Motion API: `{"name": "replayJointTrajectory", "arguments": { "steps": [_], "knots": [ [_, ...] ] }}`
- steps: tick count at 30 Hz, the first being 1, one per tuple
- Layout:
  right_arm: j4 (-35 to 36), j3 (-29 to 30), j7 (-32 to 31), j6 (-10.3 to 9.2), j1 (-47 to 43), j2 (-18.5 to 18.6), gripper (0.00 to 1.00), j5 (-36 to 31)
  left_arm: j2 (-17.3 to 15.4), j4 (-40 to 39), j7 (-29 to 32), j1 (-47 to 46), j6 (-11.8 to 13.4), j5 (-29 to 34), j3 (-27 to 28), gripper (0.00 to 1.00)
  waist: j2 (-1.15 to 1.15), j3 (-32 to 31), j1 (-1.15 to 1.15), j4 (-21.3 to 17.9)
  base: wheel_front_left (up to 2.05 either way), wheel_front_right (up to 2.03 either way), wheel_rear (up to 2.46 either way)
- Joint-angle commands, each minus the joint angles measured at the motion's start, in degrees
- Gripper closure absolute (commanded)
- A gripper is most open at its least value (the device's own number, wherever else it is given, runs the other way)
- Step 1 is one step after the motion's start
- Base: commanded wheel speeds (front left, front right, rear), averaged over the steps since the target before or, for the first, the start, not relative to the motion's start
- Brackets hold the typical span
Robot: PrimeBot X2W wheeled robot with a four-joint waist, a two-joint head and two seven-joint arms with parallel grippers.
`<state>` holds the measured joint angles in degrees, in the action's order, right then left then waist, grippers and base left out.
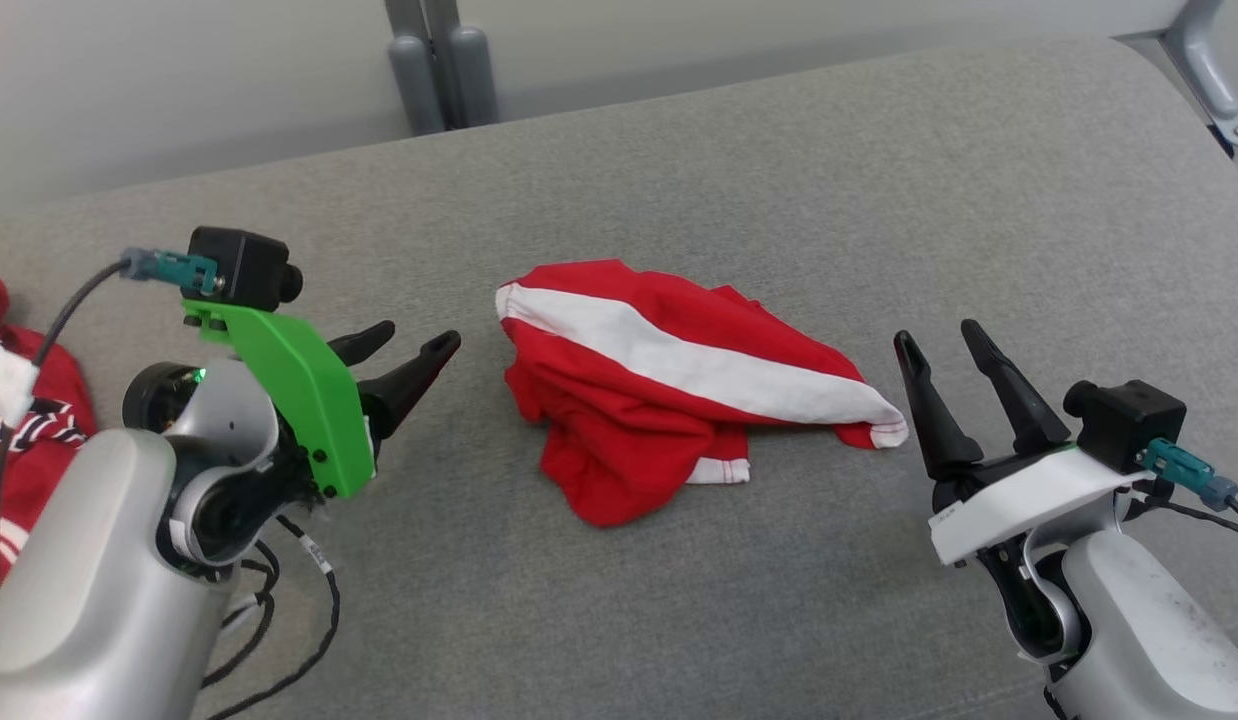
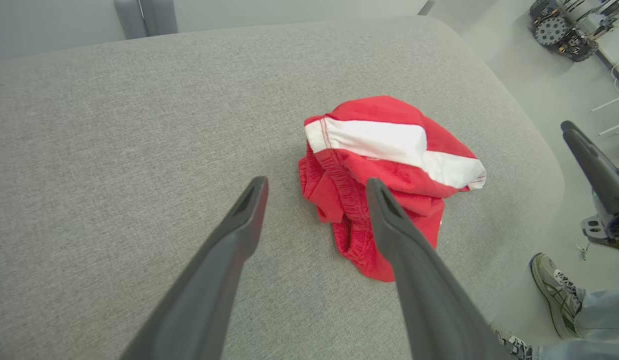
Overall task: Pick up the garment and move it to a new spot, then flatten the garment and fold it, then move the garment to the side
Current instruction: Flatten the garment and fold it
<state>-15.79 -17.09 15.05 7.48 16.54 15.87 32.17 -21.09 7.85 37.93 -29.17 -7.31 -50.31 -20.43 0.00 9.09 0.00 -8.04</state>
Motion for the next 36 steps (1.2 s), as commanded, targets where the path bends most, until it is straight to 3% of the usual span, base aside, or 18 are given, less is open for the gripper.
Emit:
{"name": "replayJointTrajectory", "arguments": {
  "steps": [1, 12, 25, 26, 28, 36],
  "knots": [
    [0.2, 0.3, 0.2, 0.02, 0.5, -0.3, 0.00, 0.4, -1.3, 0.5, 1.6, -1.8, -0.2, -1.7, -0.6, 0.00, 0.00, 3.3, 0.00, -3.7, 0.00, 0.00, 0.00],
    [0.9, -0.4, 0.2, 0.02, 2.9, -1.8, 0.00, 0.7, -5.7, 5.0, 8.0, -9.5, -0.3, -10.5, -3.7, 0.00, 0.00, 7.5, 0.00, -10.1, 0.00, 0.00, 0.00],
    [0.2, -0.8, 0.2, 0.02, 3.4, -2.5, 0.00, 0.9, -9.0, 8.9, 9.9, -12.5, -0.3, -13.8, -6.3, 0.02, 0.00, 9.0, 0.00, -12.3, 0.00, 0.00, 0.00],
    [0.1, -0.7, 0.2, 0.02, 3.2, -2.5, 0.00, 0.8, -9.1, 8.9, 9.9, -12.6, -0.3, -14.2, -6.5, 0.39, 0.00, 8.9, 0.00, -12.2, 0.00, 0.00, 0.00],
    [-0.1, -0.6, 0.2, 0.02, 2.9, -2.5, 0.00, 0.6, -9.1, 8.5, 9.8, -12.8, -0.3, -15.1, -6.8, 1.00, 0.00, 8.6, 0.00, -11.6, 0.00, 0.00, 0.00],
    [-1.4, -1.3, 0.2, 0.02, 1.5, -1.4, 0.00, 0.5, -9.6, 4.4, 9.2, -10.4, -0.3, -18.0, -8.6, 1.00, 0.00, 5.1, 0.00, -7.2, 0.00, 0.00, 0.00]
  ]
}}
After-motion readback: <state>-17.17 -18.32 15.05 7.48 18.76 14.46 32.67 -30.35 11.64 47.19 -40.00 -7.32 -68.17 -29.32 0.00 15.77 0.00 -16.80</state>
